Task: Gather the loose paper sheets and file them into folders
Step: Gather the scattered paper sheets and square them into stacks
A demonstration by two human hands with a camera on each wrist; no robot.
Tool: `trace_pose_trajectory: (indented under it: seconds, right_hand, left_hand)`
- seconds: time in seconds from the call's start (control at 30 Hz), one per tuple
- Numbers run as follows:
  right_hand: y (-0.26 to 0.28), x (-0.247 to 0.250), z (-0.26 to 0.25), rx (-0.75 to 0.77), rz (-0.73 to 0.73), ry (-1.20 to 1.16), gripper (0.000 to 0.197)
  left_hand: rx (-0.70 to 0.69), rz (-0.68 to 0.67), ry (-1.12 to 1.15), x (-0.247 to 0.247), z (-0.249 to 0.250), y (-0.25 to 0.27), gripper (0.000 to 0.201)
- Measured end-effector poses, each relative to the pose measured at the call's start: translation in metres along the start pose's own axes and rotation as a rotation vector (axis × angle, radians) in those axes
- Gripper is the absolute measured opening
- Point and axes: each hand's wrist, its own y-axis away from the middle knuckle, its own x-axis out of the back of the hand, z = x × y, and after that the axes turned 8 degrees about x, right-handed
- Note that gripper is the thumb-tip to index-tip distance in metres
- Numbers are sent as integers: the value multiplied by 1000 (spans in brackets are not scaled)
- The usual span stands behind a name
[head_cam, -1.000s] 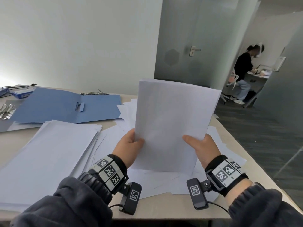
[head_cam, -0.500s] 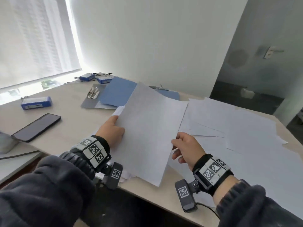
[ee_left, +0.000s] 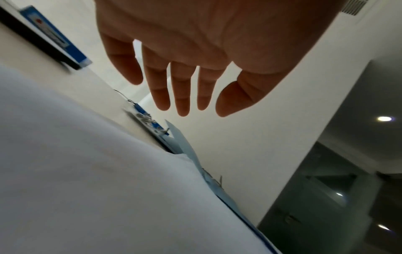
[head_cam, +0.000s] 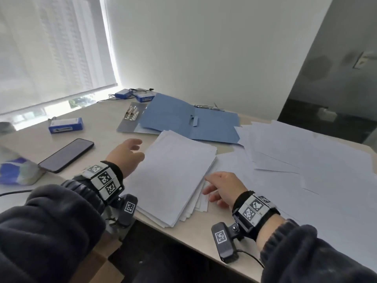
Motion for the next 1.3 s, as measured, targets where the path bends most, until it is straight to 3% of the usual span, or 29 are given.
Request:
trace_pose_trajectory:
  seconds: [0.23, 0.5, 0.67, 0.83, 0.93, 1.03, 1.17, 1.3]
  right_hand:
    - [29, 51, 4, 86, 114, 35, 19]
    - [72, 153, 31, 94, 360, 152, 18]
    - [83, 214, 54, 65, 551, 202, 16]
    - [65, 254, 68, 30, 639, 313, 14]
    - [47, 272, 71, -16, 627, 474, 12]
    - [23, 283, 63, -101, 517, 724, 17]
    - [-23, 288, 57, -244, 281, 1112, 44]
    - [-58, 282, 59, -365, 212, 1185, 75]
  left_hand:
    - [-171, -358, 221, -79, 63, 54, 33]
    - [2, -703, 464, -199, 106, 85, 46]
    - [109, -789, 596, -261, 138, 85, 22]
    - [124, -862, 685, -300, 157, 83, 25]
    - [180, -854, 770, -313, 155, 71, 26]
    - [237, -813, 846, -318, 152, 57, 24]
    - [233, -771, 825, -321, 148, 47, 18]
    - [203, -774, 804, -321, 146, 46, 15]
